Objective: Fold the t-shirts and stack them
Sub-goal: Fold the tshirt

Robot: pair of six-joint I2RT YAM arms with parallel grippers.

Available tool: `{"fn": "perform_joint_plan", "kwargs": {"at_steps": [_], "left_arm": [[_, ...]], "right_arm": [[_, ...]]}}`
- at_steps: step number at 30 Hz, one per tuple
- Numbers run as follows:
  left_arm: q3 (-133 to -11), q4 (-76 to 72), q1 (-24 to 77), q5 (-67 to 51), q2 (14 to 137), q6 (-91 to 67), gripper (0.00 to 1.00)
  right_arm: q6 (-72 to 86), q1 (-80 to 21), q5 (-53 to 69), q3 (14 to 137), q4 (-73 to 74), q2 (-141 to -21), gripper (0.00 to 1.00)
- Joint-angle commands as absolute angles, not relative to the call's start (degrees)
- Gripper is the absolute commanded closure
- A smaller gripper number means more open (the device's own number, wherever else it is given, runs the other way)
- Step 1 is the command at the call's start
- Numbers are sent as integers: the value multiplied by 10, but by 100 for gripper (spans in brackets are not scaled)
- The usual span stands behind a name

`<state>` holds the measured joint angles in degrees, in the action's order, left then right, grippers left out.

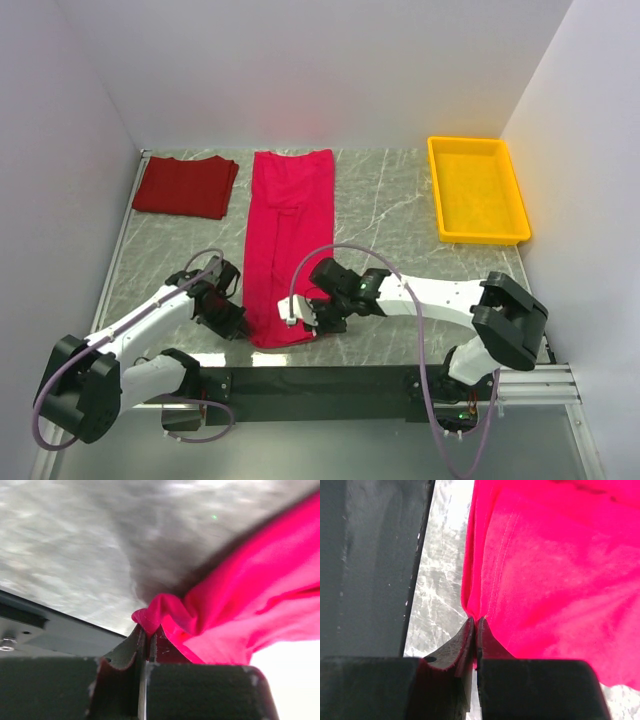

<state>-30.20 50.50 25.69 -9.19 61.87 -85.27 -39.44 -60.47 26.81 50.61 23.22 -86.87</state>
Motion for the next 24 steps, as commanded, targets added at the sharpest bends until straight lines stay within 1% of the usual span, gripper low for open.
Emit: {"fn": "perform_joint_plan", "kwargs": {"at_steps": [1, 8, 14, 21, 24], "left_arm": [[-349, 507, 258, -89, 628, -828, 100], [-414, 525, 246, -92, 652, -815, 100], [-442, 563, 237, -106, 659, -831, 100], [-412, 590, 237, -195, 615, -889, 99], [-405, 610, 237, -215, 589, -917, 100]], "right_arm": [[-371, -585, 322, 540, 262, -838, 100], [-338, -521, 362, 569, 278, -826, 100], [-331, -475, 366, 582, 279, -822, 100], [-317, -468, 383, 597, 280, -818, 100], [-323, -468, 384, 603, 285, -818, 100]]}}
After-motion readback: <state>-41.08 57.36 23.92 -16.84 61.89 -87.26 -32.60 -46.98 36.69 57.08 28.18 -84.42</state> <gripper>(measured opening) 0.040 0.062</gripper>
